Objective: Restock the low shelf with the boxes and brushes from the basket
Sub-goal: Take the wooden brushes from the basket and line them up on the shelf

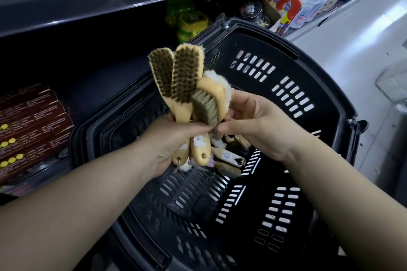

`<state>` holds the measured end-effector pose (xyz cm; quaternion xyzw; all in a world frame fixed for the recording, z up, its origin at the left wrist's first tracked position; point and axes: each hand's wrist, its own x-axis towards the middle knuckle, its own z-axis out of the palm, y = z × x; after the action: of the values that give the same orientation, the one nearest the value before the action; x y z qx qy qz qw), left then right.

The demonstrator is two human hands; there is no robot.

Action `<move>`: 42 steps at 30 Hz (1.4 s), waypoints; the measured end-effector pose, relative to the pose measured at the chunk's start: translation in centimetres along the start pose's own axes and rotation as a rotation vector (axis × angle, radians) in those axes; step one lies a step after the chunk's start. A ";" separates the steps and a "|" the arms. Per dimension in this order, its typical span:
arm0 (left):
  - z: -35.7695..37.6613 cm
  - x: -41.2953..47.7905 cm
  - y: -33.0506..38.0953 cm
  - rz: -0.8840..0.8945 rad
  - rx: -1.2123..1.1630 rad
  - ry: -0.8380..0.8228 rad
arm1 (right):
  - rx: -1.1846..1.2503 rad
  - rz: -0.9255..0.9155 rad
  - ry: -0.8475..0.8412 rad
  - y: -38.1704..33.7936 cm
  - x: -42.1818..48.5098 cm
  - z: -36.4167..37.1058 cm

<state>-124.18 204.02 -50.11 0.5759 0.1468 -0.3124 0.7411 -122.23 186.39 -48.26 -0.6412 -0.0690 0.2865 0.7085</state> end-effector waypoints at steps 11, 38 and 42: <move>0.0 -0.1 0.4 -0.031 -0.001 -0.038 | 0.296 -0.002 0.389 1.2 1.4 1.2; 1.5 1.4 0.4 0.107 0.237 0.165 | -1.560 0.852 0.376 21.4 0.9 -12.0; 1.6 1.0 0.8 0.108 0.260 0.138 | -1.204 0.815 0.483 19.1 0.2 -13.6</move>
<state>-123.14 202.32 -49.66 0.6942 0.1246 -0.2483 0.6640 -121.84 174.95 -68.71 -0.9362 0.1855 0.2900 0.0706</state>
